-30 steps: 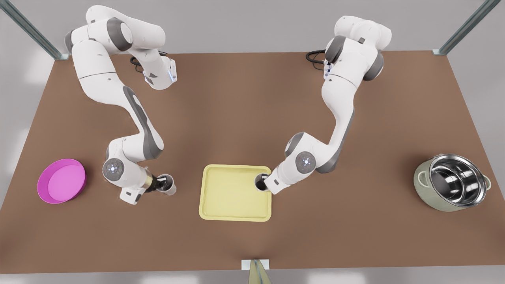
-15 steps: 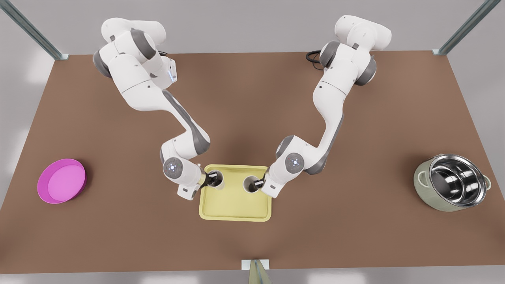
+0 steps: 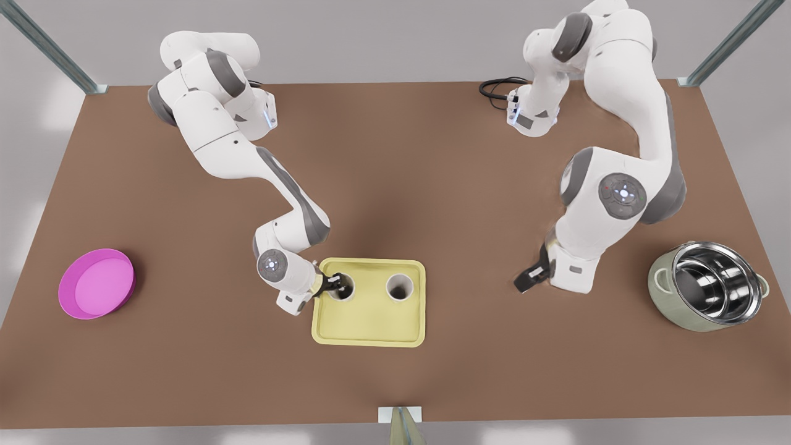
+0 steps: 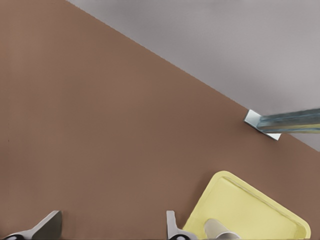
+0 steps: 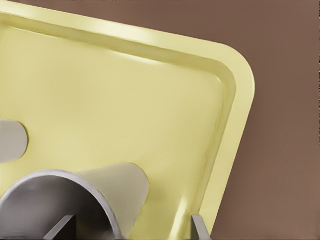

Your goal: Use both arms to respectively pick up the white IKEA cups from the middle-left and middle-right positions, then place the white IKEA cups onto the middle-middle tray, ensuring that the cups remain upright and do not tip over

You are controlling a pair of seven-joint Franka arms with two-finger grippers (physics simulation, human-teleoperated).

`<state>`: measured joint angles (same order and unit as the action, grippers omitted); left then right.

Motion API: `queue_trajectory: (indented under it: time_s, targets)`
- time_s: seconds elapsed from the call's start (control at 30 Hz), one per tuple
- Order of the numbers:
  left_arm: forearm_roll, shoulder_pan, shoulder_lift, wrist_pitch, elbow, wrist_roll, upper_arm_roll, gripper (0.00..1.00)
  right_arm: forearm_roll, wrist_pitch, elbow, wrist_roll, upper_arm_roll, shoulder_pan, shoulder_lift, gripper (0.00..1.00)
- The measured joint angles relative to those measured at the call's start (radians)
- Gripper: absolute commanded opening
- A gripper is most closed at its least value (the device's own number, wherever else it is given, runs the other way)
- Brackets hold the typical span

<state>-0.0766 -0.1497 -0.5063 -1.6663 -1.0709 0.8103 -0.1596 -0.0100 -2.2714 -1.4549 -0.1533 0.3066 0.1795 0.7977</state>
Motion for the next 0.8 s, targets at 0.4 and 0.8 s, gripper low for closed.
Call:
queue_trajectory:
  time_s: [0.4,0.8]
  targets:
    - [0.075,0.085,0.264,0.15,-0.391,-0.408,0.09,1.0,0.141,0.262,0.0,-0.007,-0.018,-0.256,-0.199,1.0]
    - [0.094,0.088,0.259,0.175,-0.396,-0.618,0.088,1.0,0.132,0.639,0.038,0.056,-0.022,-0.395,-0.591,1.0]
